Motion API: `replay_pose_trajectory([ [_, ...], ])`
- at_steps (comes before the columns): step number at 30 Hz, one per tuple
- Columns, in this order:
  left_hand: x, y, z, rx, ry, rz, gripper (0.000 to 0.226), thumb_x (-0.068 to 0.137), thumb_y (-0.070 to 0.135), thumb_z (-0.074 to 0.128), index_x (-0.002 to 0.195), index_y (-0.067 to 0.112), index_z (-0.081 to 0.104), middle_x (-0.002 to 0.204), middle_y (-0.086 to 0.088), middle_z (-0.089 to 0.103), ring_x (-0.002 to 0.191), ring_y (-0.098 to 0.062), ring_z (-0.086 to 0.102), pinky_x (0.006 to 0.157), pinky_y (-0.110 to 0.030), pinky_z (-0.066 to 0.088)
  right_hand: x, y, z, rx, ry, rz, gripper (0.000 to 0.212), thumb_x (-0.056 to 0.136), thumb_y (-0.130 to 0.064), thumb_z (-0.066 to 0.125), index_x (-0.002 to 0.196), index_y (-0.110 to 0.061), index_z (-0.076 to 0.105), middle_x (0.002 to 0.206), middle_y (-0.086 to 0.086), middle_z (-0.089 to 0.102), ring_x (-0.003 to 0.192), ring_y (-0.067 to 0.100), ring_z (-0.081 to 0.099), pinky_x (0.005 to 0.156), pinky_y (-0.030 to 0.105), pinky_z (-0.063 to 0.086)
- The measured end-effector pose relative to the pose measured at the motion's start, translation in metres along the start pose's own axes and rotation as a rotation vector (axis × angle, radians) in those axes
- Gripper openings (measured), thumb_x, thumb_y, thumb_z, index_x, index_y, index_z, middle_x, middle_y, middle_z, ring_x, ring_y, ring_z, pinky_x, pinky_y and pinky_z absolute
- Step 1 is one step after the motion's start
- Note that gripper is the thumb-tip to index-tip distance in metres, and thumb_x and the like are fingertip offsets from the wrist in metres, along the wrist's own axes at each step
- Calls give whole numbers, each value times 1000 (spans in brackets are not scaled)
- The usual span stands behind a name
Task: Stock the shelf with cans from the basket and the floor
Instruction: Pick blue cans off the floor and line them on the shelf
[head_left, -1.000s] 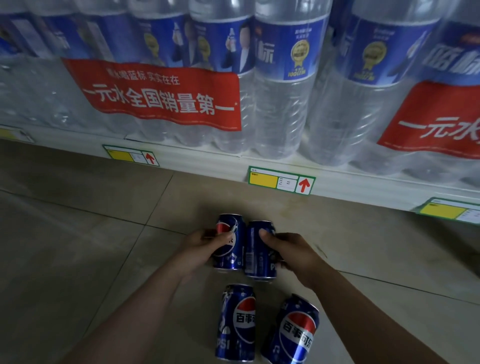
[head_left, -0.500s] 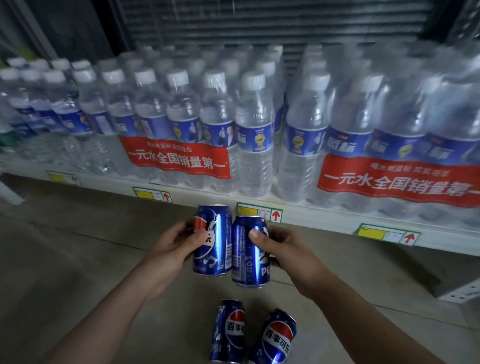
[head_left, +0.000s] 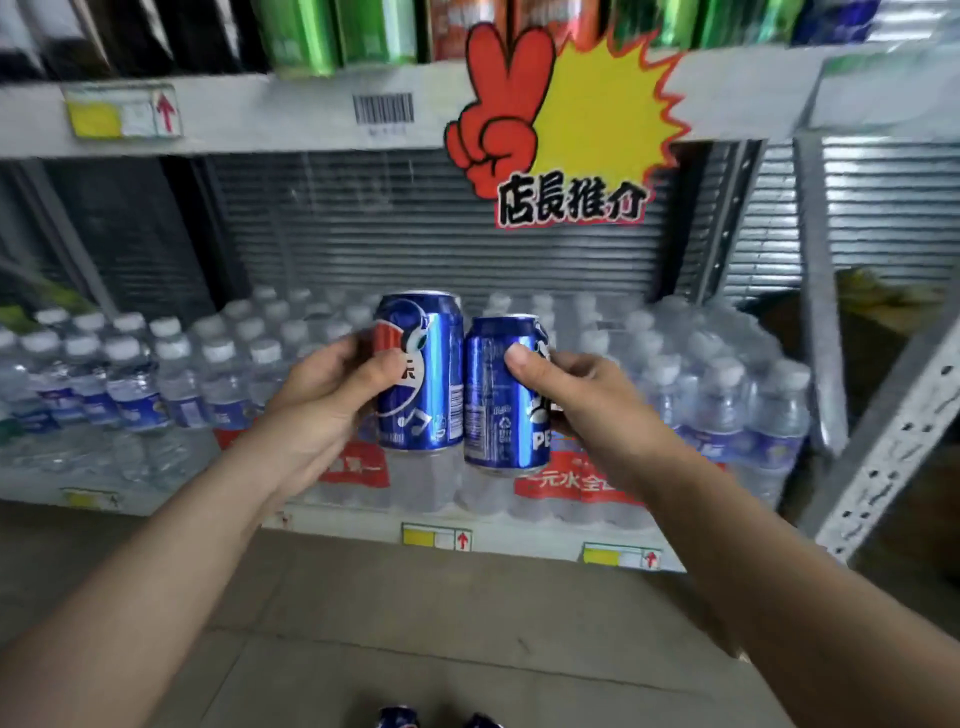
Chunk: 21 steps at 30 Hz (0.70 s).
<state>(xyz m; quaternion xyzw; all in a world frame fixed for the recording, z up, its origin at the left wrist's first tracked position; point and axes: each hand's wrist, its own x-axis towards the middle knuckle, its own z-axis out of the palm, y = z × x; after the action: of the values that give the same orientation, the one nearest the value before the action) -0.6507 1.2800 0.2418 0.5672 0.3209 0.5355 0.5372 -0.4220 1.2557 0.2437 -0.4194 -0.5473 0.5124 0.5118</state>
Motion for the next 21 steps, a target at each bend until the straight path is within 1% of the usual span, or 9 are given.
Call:
replay_pose_trajectory([
  [2,7,27,17,1,-27,47,88,44,53,92,115,9,63,113,-9,73,103,-19,69,90,-33,57,-8,-34,-8,-13,20,-60,43,68,-42,71,93,-7,73,78,3,76,64,9,68,59,18,52],
  [3,10,39,25,4,-45,75,86,45,52,92,114,10,63,115,-9,72,104,-19,68,93,-34,55,-12,-49,-13,-22,26,-82,44,68,-42,72,94,-6,73,82,6,77,68,10,69,61,19,54],
  [5,14,63,41,-2,-76,130,83,42,53,92,109,13,65,109,-3,74,99,-12,69,89,-27,56,-21,-78,-23,-53,41,-130,48,72,-44,77,97,-3,73,92,12,77,77,16,71,72,29,59],
  [7,16,89,59,-4,-111,174,86,37,54,93,107,14,65,103,1,75,93,-10,70,84,-25,58,-29,-107,-31,-90,68,-175,53,72,-48,77,100,-3,72,99,13,77,84,19,71,84,36,57],
  [10,24,126,85,21,-168,234,84,36,55,93,106,17,66,106,-1,75,96,-12,70,88,-32,56,-36,-150,-44,-98,94,-243,53,66,-51,73,99,-9,73,96,9,78,88,21,74,84,35,59],
  [13,37,165,112,37,-240,295,80,45,51,91,112,17,63,108,0,74,98,-12,69,84,-30,59,-40,-195,-60,-128,135,-321,55,66,-52,71,99,-9,73,98,9,78,95,25,74,92,41,57],
  [16,50,196,136,35,-308,329,65,62,31,84,120,19,56,111,-1,72,98,-13,69,78,-25,57,-41,-228,-75,-177,171,-375,67,66,-61,77,102,-5,73,104,12,76,93,24,68,101,46,51],
  [19,69,227,161,95,-361,353,50,76,18,76,121,26,56,115,-3,70,99,-17,69,78,-28,58,-43,-260,-93,-222,217,-426,80,60,-63,74,107,1,69,104,13,75,89,25,61,95,40,50],
  [21,83,245,177,154,-413,368,55,72,19,74,124,24,56,110,-5,71,96,-18,69,78,-29,58,-47,-279,-106,-261,247,-460,81,59,-64,73,107,1,69,102,17,74,87,23,58,89,39,49],
])
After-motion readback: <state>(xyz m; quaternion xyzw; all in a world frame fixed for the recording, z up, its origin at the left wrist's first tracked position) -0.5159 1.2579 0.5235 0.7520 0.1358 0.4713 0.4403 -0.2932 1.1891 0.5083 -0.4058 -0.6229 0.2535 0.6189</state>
